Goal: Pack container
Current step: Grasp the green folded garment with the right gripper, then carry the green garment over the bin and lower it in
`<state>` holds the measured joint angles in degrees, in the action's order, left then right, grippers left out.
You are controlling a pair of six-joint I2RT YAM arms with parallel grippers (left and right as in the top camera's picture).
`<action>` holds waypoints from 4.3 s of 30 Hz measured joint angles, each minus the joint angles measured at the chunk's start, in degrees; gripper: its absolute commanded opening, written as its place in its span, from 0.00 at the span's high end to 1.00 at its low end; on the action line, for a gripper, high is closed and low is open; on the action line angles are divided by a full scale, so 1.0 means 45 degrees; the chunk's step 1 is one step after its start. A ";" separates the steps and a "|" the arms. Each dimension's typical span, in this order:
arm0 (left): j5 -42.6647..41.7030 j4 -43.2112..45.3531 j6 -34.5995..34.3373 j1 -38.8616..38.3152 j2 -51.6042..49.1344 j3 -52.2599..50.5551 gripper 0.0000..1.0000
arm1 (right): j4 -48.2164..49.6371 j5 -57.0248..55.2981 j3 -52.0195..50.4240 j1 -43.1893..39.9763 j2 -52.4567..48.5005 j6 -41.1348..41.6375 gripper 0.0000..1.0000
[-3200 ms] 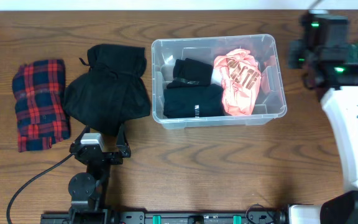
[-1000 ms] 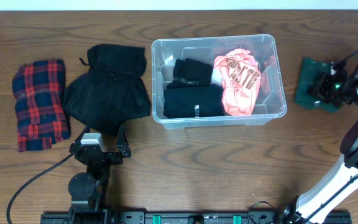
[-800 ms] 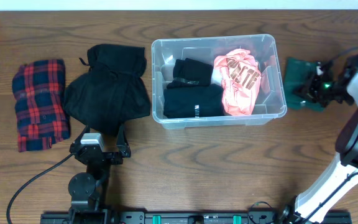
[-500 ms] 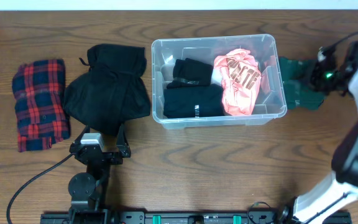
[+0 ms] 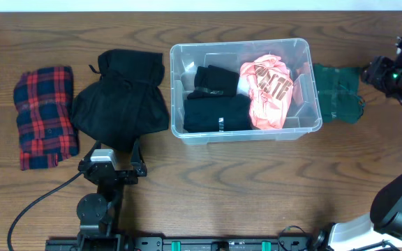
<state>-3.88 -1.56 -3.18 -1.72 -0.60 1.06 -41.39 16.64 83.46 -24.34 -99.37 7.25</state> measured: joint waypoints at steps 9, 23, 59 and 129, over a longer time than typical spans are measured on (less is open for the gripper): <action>0.0000 0.0000 -0.0005 0.0000 0.0000 0.0000 0.02 | -0.0180 -0.0257 -0.0010 -0.0481 -0.1103 -0.0554 0.23; 0.0005 0.0000 0.0000 0.0000 0.0000 0.0000 0.02 | 0.0199 0.0068 -0.0073 -0.0481 -0.4333 -0.1209 0.29; 0.0000 0.0000 -0.0005 0.0000 0.0000 0.0000 0.02 | -0.1360 0.3808 0.0262 -0.0539 -0.2025 -0.2181 0.99; 0.0005 0.0000 -0.0005 0.0000 0.0000 0.0000 0.02 | 0.1588 0.2361 -0.5926 0.5892 0.3687 -0.1933 0.73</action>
<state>-3.86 -1.56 -3.20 -1.72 -0.60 1.06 -34.24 27.27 56.80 2.17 -82.78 -1.45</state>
